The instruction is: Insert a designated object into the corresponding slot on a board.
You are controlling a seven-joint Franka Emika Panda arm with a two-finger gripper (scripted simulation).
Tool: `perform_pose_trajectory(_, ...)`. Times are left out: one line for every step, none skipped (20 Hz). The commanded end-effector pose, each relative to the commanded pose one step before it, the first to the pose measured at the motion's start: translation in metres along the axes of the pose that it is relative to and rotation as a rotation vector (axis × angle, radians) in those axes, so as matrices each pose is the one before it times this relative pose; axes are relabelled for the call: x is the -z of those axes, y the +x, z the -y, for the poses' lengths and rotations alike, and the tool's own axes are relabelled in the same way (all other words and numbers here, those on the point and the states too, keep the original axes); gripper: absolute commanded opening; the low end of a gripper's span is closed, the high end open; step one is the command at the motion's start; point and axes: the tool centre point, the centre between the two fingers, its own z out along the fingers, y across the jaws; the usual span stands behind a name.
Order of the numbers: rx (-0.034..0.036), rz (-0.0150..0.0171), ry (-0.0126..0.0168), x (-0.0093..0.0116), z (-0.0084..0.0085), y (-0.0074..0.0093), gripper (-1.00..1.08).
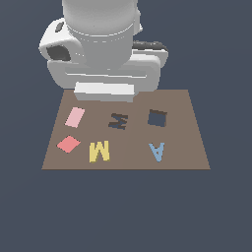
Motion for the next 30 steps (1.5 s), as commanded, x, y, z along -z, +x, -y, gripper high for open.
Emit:
perform_pose_trajectory(0.00000,0.00000,0.00000,0.00000,-0.00001,0.00000,1.00)
perform_pose_trajectory(0.00000,0.00000,0.00000,-0.00019,-0.00019,0.00015,1.00)
perform_pose_trajectory(0.00094,-0.00015,0.00020,-0.00050,-0.00002,0.00045,1.00)
perform_pose_trajectory(0.00094,-0.00014,0.00023,-0.00089,-0.00041,0.00074,1.00)
perform_pose_trajectory(0.00149,-0.00023,0.00036,-0.00122,-0.00047,0.00104,1.00)
perform_pose_trajectory(0.00188,-0.00028,0.00045,-0.00157,-0.00062,0.00133,1.00)
perform_pose_trajectory(0.00220,-0.00033,0.00053,-0.00192,-0.00080,0.00162,1.00)
perform_pose_trajectory(0.00274,-0.00041,0.00066,-0.00225,-0.00086,0.00192,1.00)
perform_pose_trajectory(0.00319,-0.00048,0.00077,-0.00258,-0.00097,0.00221,1.00)
perform_pose_trajectory(0.00345,-0.00052,0.00083,-0.00293,-0.00117,0.00250,1.00)
perform_pose_trajectory(0.00393,-0.00059,0.00095,-0.00325,-0.00125,0.00278,1.00)
perform_pose_trajectory(0.00425,-0.00064,0.00103,-0.00357,-0.00140,0.00306,1.00)
perform_pose_trajectory(0.00465,-0.00070,0.00114,-0.00385,-0.00149,0.00332,1.00)
perform_pose_trajectory(0.00501,-0.00075,0.00123,-0.00412,-0.00157,0.00356,1.00)
perform_pose_trajectory(0.00527,-0.00079,0.00130,-0.00437,-0.00169,0.00379,1.00)
perform_pose_trajectory(0.00555,-0.00083,0.00137,-0.00459,-0.00177,0.00400,1.00)
perform_pose_trajectory(0.00579,-0.00086,0.00142,-0.00479,-0.00185,0.00419,1.00)
perform_pose_trajectory(0.00605,-0.00090,0.00148,-0.00496,-0.00190,0.00437,1.00)
perform_pose_trajectory(0.00623,-0.00093,0.00152,-0.00512,-0.00197,0.00453,1.00)
perform_pose_trajectory(0.00644,-0.00095,0.00157,-0.00524,-0.00200,0.00468,1.00)
perform_pose_trajectory(0.00658,-0.00097,0.00159,-0.00534,-0.00204,0.00481,1.00)
perform_pose_trajectory(0.00655,-0.00096,0.00157,-0.00529,-0.00202,0.00481,1.00)
perform_pose_trajectory(0.00613,-0.00089,0.00145,-0.00492,-0.00187,0.00452,1.00)
perform_pose_trajectory(0.00569,-0.00082,0.00133,-0.00456,-0.00174,0.00421,1.00)
perform_pose_trajectory(0.00525,-0.00075,0.00122,-0.00420,-0.00161,0.00390,1.00)
perform_pose_trajectory(0.00485,-0.00069,0.00111,-0.00385,-0.00147,0.00361,1.00)
perform_pose_trajectory(0.00448,-0.00063,0.00101,-0.00350,-0.00132,0.00334,1.00)
perform_pose_trajectory(0.00407,-0.00056,0.00090,-0.00316,-0.00119,0.00306,1.00)
perform_pose_trajectory(0.00366,-0.00050,0.00079,-0.00283,-0.00108,0.00279,1.00)
perform_pose_trajectory(0.00328,-0.00044,0.00070,-0.00255,-0.00100,0.00254,1.00)
